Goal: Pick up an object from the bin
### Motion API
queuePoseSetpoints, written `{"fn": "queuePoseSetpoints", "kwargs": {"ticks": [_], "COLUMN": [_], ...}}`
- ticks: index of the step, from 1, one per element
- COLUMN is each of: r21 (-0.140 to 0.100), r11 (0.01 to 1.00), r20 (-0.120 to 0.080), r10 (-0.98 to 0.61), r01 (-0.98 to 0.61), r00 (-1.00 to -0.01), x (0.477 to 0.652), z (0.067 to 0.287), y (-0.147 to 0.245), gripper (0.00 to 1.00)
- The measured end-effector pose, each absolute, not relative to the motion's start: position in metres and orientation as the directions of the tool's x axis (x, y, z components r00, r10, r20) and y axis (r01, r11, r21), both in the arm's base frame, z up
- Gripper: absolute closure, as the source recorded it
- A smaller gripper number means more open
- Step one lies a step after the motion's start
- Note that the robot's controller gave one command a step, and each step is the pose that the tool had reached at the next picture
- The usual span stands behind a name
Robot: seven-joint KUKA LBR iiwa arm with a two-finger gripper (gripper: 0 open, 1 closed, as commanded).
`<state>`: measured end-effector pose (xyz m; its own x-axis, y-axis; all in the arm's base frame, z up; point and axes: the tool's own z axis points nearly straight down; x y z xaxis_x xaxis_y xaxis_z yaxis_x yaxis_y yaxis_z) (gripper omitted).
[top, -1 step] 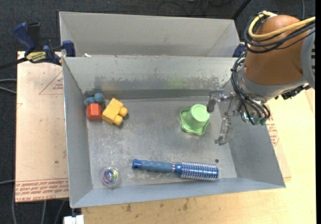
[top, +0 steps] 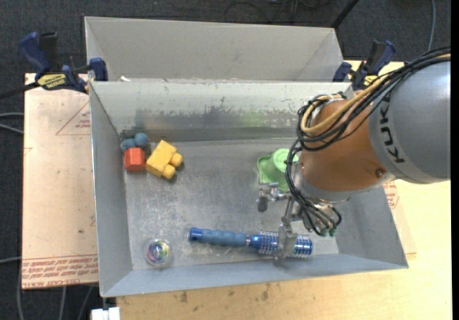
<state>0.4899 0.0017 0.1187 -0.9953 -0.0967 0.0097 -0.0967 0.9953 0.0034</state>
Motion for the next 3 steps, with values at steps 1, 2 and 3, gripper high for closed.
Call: {"fn": "queuePoseSetpoints", "kwargs": {"ticks": [1,2,3], "r21": [0.003,0.001,0.002], "r11": [0.993,0.993,0.996], "r20": [-0.011,0.000,-0.010], "r10": [0.117,0.116,0.089], "r01": [0.117,0.116,0.089], "r00": [-0.993,-0.993,-0.996], "x": [0.483,0.480,0.514], "z": [0.071,0.070,0.197], "y": [0.025,0.025,0.018], "gripper": [0.00,1.00,1.00]}}
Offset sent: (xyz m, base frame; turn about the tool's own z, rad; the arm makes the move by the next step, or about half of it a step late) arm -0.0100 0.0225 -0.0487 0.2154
